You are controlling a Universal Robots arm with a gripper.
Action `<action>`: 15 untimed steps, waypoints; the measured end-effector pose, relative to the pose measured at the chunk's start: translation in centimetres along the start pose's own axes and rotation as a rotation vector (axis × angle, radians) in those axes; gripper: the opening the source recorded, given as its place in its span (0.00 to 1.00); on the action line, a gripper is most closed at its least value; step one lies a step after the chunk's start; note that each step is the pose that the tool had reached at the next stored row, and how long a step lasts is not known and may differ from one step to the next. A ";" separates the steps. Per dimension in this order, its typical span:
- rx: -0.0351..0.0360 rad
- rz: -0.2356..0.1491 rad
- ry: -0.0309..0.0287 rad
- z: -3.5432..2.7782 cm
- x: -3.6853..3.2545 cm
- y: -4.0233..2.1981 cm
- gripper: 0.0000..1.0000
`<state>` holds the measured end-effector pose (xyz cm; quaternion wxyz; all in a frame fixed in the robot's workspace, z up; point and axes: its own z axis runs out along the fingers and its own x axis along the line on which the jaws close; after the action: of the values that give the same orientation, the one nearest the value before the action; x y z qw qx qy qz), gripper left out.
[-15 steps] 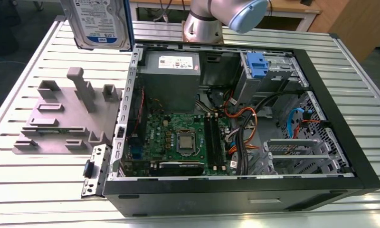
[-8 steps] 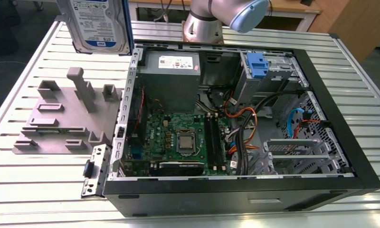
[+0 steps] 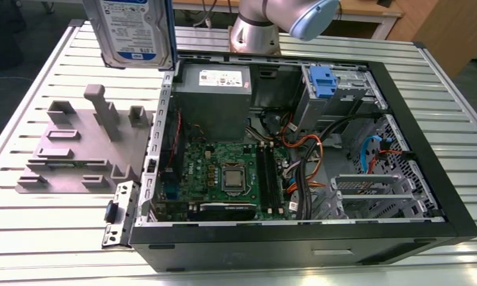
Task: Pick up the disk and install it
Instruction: 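Pick up the disk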
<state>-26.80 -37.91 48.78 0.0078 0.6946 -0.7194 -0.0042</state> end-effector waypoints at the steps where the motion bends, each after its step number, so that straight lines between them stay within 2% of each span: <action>1: 0.0000 0.000 0.0000 -0.01 -0.01 -0.26 0.37; 3: -0.0001 0.000 0.0001 -0.01 -0.02 -0.54 0.37; 15: 0.0000 0.000 0.0000 -0.01 -0.02 -0.57 0.37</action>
<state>-26.22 -37.91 48.78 0.0078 0.6946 -0.7194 -0.0042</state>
